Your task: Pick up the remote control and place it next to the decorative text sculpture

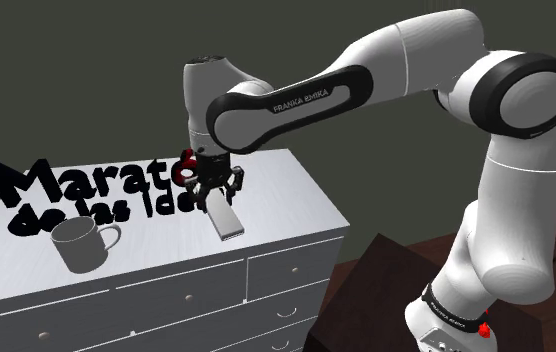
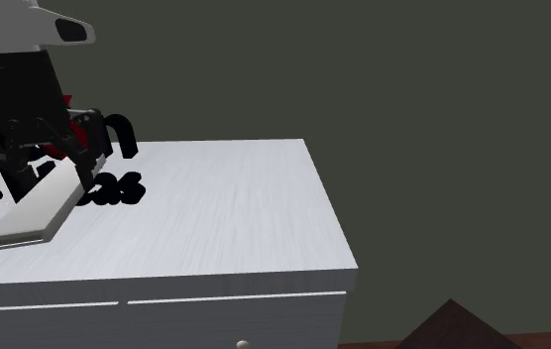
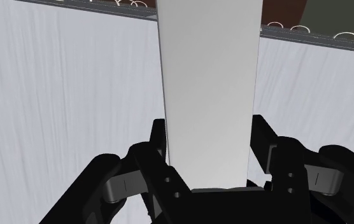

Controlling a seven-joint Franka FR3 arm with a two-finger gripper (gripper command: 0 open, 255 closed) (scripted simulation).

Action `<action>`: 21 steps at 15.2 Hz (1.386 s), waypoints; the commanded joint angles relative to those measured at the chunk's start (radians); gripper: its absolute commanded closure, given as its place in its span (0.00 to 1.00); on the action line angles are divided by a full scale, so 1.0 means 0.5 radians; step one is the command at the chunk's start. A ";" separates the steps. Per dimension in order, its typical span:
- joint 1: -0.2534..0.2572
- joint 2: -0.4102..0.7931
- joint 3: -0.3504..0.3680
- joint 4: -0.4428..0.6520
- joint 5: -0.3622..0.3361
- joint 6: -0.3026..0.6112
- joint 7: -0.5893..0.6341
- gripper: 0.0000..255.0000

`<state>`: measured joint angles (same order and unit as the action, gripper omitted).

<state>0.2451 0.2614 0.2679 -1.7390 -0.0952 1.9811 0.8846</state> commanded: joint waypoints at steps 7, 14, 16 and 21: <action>0.003 0.069 -0.009 -0.125 -0.027 0.193 0.019 1.00; 0.010 0.150 -0.020 -0.209 -0.058 0.354 0.042 1.00; 0.012 0.164 -0.022 -0.220 -0.063 0.380 0.046 1.00; 0.012 0.164 -0.022 -0.220 -0.063 0.379 0.046 1.00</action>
<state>0.2509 0.3437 0.2568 -1.8491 -0.1267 2.1706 0.9073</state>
